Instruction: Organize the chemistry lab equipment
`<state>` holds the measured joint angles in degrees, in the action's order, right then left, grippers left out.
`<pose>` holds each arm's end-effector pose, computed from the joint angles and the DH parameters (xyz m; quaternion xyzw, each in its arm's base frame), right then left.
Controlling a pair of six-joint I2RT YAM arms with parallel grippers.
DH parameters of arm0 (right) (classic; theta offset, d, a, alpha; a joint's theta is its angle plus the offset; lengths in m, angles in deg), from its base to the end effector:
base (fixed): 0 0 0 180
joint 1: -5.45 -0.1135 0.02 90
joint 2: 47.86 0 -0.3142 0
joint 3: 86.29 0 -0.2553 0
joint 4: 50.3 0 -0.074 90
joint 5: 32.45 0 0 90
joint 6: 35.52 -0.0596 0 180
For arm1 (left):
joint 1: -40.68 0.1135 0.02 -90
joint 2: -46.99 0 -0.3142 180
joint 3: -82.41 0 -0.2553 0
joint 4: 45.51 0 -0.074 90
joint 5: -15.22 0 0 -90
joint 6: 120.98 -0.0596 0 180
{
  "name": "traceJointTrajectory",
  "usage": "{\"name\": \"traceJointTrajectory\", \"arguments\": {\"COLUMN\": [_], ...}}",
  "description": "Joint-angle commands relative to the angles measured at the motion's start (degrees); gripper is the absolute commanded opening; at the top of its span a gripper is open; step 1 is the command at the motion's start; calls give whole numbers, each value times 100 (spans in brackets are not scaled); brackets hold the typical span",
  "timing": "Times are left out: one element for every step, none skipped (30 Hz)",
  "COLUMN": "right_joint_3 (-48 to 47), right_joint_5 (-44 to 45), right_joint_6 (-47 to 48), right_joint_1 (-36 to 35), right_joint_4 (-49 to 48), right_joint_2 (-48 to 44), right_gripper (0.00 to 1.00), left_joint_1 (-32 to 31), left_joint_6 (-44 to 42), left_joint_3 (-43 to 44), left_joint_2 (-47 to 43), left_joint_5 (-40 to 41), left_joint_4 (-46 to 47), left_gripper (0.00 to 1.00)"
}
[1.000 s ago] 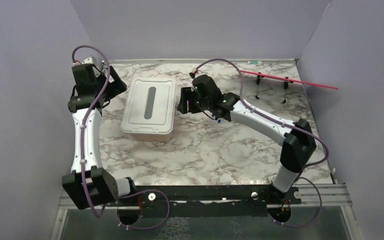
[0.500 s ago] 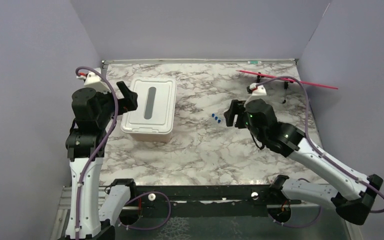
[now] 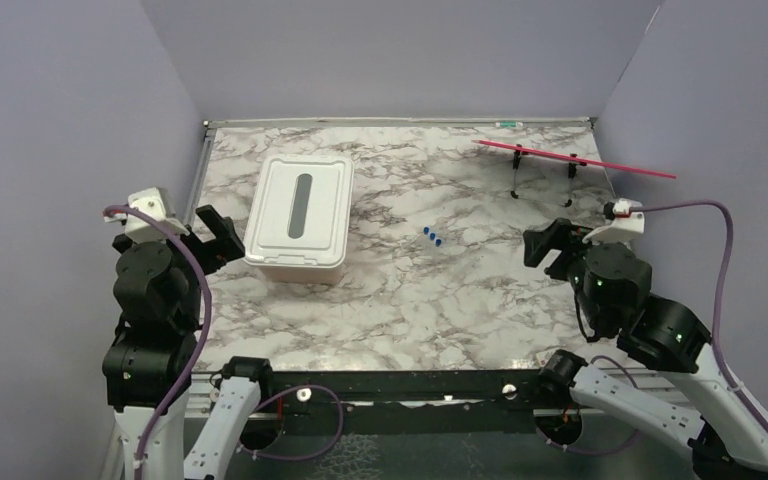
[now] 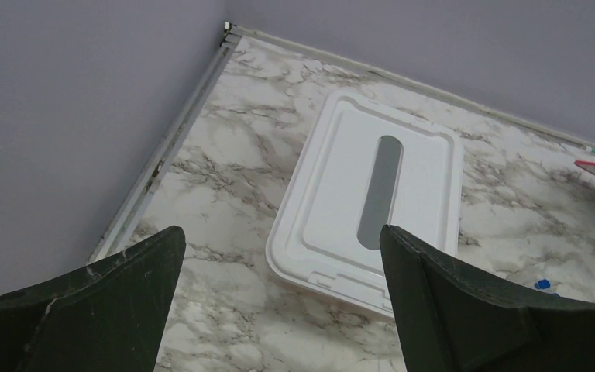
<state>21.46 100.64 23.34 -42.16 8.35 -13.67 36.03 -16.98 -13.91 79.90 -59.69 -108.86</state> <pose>0.0780 0.0251 0.4061 0.0974 0.7867 0.1026 0.6009 0.0472 0.0117 0.4533 -0.1449 0.7643 0.0007 0.6284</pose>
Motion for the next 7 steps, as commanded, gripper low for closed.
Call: {"name": "traceJointTrajectory", "arguments": {"right_joint_3": [-95, -94, -94, -94, -86, -73, -64], "right_joint_5": [389, 385, 384, 392, 401, 397, 381], "right_joint_6": [-199, -204, -227, -268, -300, -320, -332], "right_joint_1": [7, 7, 7, 6, 7, 7, 12], "right_joint_4": [286, 300, 313, 369, 392, 400, 392], "right_joint_2": [-142, -143, -137, -128, -120, -119, -119], "right_gripper": [82, 82, 82, 82, 82, 82, 82], "left_joint_1": [-46, -45, -45, -45, -45, -50, -46], "left_joint_6": [-60, -56, -56, -88, -111, -105, -80], "left_joint_3": [196, 202, 213, 216, 223, 232, 239], "left_joint_2": [35, 35, 52, 62, 94, 120, 119], "left_joint_5": [382, 361, 348, 329, 312, 322, 338], "left_joint_4": [-166, -166, -170, -181, -204, -235, -244], "left_gripper": [99, 99, 99, 99, 99, 99, 99]}}
